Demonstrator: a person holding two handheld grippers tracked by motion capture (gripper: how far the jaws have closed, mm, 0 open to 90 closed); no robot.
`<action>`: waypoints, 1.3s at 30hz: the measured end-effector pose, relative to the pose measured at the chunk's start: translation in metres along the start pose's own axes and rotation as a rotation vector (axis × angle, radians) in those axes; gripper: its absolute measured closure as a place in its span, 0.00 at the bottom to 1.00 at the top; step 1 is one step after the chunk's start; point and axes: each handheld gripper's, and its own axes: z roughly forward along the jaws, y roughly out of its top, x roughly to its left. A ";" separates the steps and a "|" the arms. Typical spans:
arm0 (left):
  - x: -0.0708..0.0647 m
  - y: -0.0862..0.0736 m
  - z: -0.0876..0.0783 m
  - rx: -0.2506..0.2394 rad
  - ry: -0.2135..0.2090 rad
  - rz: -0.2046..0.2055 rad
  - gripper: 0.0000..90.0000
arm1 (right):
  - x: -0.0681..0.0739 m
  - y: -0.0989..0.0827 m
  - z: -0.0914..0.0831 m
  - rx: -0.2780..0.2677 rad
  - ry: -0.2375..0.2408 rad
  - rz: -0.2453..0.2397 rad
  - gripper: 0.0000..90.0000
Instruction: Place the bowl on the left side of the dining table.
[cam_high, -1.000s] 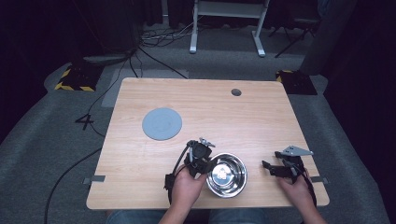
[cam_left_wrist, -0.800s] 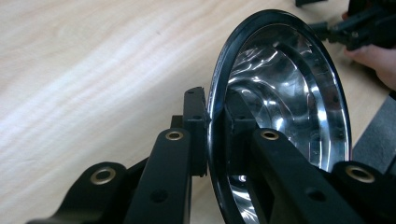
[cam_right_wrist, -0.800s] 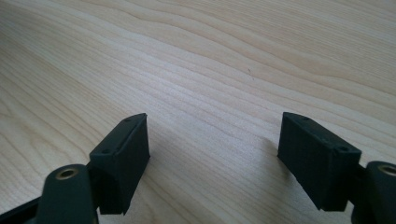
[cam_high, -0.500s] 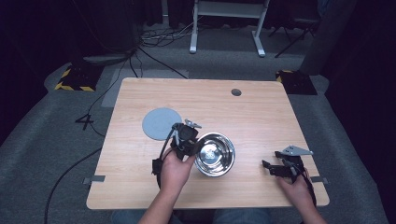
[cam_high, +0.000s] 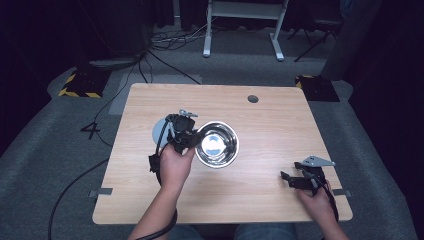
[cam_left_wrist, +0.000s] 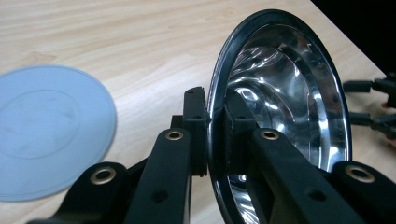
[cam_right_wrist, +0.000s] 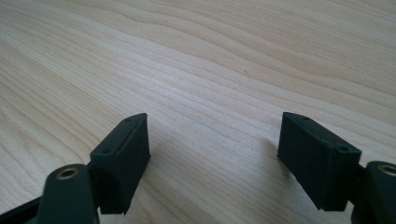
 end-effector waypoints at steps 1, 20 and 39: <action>0.003 0.002 0.000 -0.001 0.008 -0.003 0.92 | 0.000 0.000 0.000 0.000 -0.001 0.001 0.28; 0.072 0.025 -0.018 -0.075 0.042 -0.159 0.92 | -0.001 0.000 0.000 0.003 -0.011 -0.007 0.28; 0.121 0.034 -0.021 -0.083 0.116 -0.243 0.92 | 0.000 0.000 0.000 0.000 -0.009 0.006 0.28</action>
